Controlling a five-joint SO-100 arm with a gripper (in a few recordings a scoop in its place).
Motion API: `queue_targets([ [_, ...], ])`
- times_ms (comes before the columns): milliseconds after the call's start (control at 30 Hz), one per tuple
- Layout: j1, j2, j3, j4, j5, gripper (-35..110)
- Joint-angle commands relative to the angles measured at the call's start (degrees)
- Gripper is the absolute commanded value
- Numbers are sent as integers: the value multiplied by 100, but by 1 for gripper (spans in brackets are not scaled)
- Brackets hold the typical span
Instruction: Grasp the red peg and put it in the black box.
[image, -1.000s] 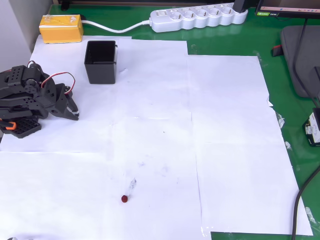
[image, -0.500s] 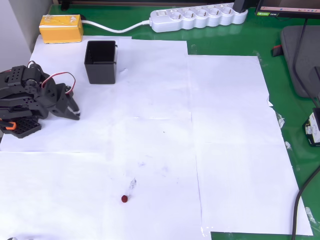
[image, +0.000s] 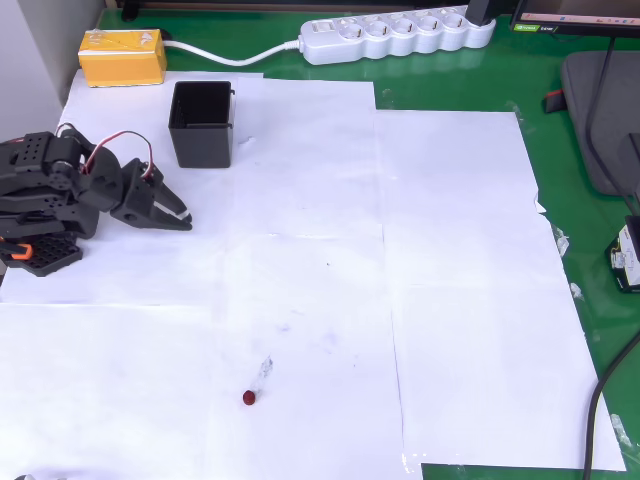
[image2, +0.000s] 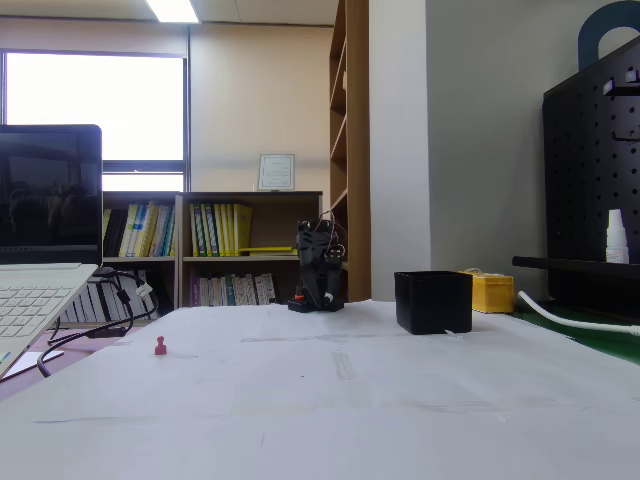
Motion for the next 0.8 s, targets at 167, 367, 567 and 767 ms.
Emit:
queue_targets([
  [167, -62, 2118, -439, -2558, 229, 0],
  [367, -422, 3867, -404, -4992, 606, 0],
  [567, -475, 5634, -396, -7163, 519, 0],
  [767, -492, 7603, -466, -9721, 519, 0],
])
